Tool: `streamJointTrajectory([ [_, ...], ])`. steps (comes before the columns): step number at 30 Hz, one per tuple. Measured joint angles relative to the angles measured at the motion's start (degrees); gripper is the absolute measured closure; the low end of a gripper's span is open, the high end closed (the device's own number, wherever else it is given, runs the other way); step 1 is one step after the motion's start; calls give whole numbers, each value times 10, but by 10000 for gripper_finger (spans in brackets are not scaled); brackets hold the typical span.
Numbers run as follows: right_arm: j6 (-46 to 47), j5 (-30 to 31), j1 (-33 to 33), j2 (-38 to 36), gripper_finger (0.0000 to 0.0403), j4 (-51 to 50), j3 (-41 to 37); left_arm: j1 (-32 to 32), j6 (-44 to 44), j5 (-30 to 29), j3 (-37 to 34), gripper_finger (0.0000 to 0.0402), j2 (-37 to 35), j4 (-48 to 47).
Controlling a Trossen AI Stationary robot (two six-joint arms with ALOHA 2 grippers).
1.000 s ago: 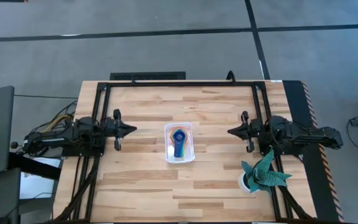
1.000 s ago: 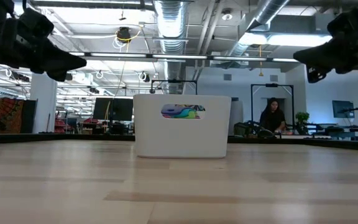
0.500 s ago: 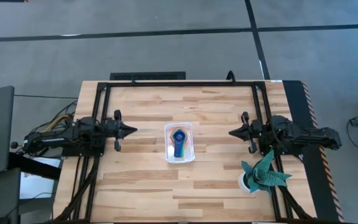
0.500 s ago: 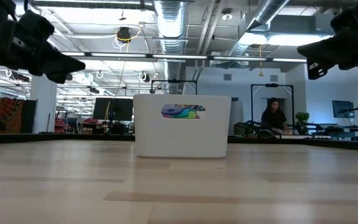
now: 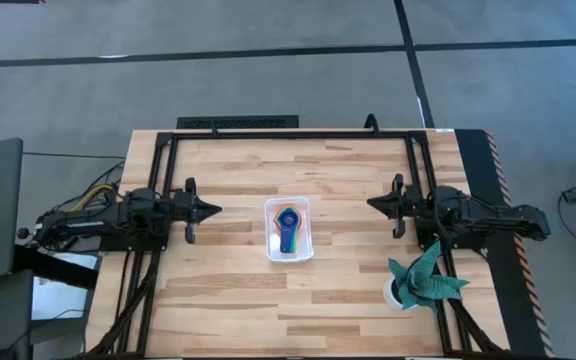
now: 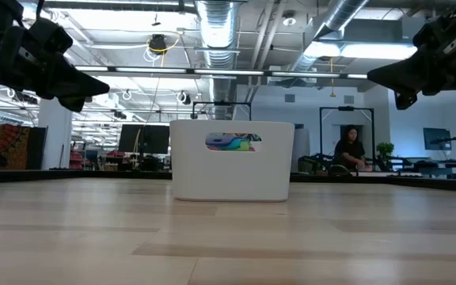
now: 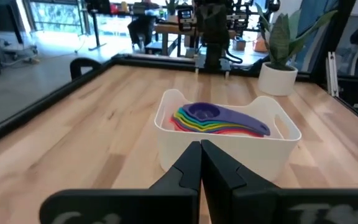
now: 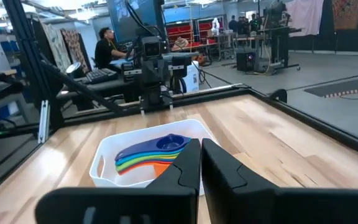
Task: Nest measuring cups in basket
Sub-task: Return to Home Position
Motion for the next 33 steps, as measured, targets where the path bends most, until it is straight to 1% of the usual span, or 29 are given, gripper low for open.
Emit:
streamJointTrajectory([
  [3,7,1,0,0,363,0,0,0,-10,-1,0,401,0,1],
  [18,7,4,0,0,376,0,-1,0,-8,-2,0,401,0,1],
  [33,8,4,0,0,366,0,-1,0,-8,-3,0,401,0,1],
])
